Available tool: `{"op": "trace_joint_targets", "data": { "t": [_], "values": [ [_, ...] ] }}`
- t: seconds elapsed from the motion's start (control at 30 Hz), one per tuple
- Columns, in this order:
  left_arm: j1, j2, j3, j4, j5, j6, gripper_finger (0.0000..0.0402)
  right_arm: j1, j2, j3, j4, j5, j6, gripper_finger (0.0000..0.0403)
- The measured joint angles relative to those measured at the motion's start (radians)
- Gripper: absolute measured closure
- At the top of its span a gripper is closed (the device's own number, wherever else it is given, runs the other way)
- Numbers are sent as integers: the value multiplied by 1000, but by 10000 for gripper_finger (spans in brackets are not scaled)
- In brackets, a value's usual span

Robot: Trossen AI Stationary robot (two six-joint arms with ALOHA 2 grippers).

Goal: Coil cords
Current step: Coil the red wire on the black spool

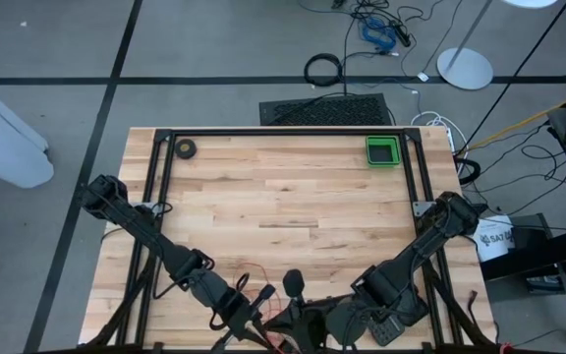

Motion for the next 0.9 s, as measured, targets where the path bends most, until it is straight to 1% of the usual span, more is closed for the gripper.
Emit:
{"op": "trace_joint_targets", "data": {
  "t": [0.2, 0.37, 0.5, 0.6, 0.8, 0.9],
  "values": [
    [-4, 0, 13, 7, 8, 8, 402, -16, 0, 0, -46, -1, 66, 403],
    [-12, 0, 31, 6, 9, 9, 402, -35, 3, 0, -47, -69, 109, 403],
    [-23, 14, 46, 3, 9, 25, 402, -43, 26, 0, -36, -85, 113, 403],
    [-28, 33, 61, -8, 19, 31, 402, -50, 42, 0, -35, -152, 97, 403],
    [-38, 35, 67, 1, 33, 89, 402, -51, 48, 0, -36, -216, 91, 403],
    [-45, 31, 67, -3, 33, 104, 402, -50, 47, 0, -44, -275, 94, 403]
  ]
}}
